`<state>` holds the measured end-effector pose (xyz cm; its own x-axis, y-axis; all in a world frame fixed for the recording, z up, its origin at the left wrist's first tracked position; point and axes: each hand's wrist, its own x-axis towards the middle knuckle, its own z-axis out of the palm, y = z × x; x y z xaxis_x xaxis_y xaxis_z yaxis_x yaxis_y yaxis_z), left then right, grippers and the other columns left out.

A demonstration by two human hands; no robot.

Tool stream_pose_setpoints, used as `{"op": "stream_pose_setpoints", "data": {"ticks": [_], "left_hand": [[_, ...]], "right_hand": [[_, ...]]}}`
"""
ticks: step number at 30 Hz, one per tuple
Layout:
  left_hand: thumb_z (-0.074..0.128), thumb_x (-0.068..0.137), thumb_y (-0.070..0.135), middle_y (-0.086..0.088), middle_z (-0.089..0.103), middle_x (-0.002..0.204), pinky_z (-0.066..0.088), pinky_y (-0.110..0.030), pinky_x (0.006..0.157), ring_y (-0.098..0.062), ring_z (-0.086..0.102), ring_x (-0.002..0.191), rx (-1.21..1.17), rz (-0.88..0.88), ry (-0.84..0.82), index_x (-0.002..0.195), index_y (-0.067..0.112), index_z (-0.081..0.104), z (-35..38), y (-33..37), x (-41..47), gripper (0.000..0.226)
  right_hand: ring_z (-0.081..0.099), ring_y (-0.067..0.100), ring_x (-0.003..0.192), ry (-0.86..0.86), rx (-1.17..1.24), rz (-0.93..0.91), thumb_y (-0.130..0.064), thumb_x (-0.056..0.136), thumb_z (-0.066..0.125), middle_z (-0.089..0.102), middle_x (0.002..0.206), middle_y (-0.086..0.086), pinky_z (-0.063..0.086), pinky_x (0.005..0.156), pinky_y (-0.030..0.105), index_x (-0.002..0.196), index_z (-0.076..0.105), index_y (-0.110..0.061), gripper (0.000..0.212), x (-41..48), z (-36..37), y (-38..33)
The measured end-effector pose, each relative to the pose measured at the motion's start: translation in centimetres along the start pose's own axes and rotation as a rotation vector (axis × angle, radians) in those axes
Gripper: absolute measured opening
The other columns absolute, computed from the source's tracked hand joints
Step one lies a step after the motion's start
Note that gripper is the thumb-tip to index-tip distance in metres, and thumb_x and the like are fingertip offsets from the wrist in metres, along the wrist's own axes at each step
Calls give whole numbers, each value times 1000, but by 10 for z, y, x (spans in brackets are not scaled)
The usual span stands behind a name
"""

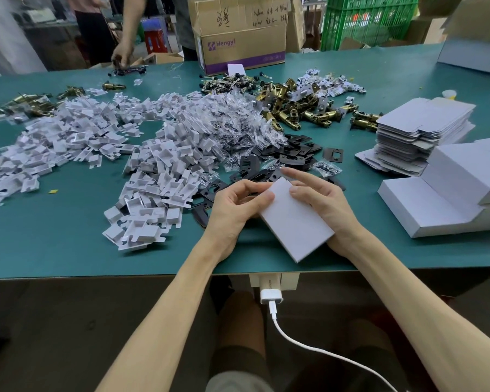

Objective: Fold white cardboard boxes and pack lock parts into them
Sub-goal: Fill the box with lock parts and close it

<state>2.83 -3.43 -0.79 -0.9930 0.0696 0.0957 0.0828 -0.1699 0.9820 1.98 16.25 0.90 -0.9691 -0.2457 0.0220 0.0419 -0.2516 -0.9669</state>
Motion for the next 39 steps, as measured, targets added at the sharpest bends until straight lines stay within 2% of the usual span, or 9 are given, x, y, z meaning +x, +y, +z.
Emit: {"op": "stream_pose_setpoints", "data": {"ticks": [5, 8, 11, 15, 19, 27, 34, 39], "left_hand": [[75, 92, 9, -17, 75, 115, 53, -46, 94, -21, 68, 97, 23, -2, 4, 110, -2, 72, 0, 0, 0, 21], [74, 94, 9, -10, 77, 110, 54, -38, 88, -17, 67, 95, 57, 11, -18, 107, 4, 75, 1, 0, -1, 14], [73, 95, 8, -9, 77, 109, 54, -38, 90, -16, 67, 95, 74, 19, -23, 109, 7, 76, 1, 0, -1, 15], [69, 98, 9, -16, 76, 116, 57, -37, 93, -19, 69, 100, 77, 15, -73, 125, 5, 72, 2, 1, -1, 27], [65, 101, 13, -15, 76, 118, 59, -32, 93, -18, 71, 102, 68, 11, -60, 130, 7, 71, 4, 0, -1, 30], [63, 103, 12, -15, 76, 120, 60, -37, 95, -21, 71, 107, 35, 6, -80, 130, 4, 71, 3, 2, 0, 30], [64, 101, 10, -19, 76, 114, 64, -35, 84, -23, 72, 98, -11, -3, -39, 122, 6, 74, 3, 2, 1, 24], [67, 99, 7, -21, 76, 109, 63, -33, 77, -26, 71, 93, -38, -2, 34, 113, 5, 76, 3, 1, 2, 18]], "right_hand": [[70, 19, 74, 0, 6, 16, -9, 96, 64, 75, 100, 9, 56, 55, 27, 116, 75, -15, 24, 0, 2, 0], [69, 20, 76, 9, -14, -5, -7, 95, 64, 74, 102, 7, 56, 57, 27, 112, 72, -12, 19, 0, 1, 1], [69, 23, 80, 15, -25, -17, -8, 95, 65, 73, 104, 9, 57, 60, 29, 109, 73, -15, 18, 1, 0, 2], [69, 25, 83, 58, -20, -28, -11, 95, 66, 72, 109, 16, 58, 63, 32, 108, 75, -19, 17, 3, -1, 4], [71, 21, 82, 110, -4, -36, -13, 95, 68, 75, 103, 7, 59, 62, 31, 105, 76, -22, 16, 3, 0, 5], [71, 21, 81, 137, -14, -17, -16, 94, 69, 75, 102, 6, 58, 60, 30, 105, 76, -23, 14, 2, -1, 3], [71, 21, 80, 142, -12, -4, -17, 95, 69, 77, 100, 5, 60, 61, 31, 103, 77, -24, 13, 2, 1, 3], [71, 22, 83, 143, -82, -13, -19, 97, 68, 77, 107, 8, 60, 64, 32, 110, 75, -23, 15, 3, 4, 4]]}}
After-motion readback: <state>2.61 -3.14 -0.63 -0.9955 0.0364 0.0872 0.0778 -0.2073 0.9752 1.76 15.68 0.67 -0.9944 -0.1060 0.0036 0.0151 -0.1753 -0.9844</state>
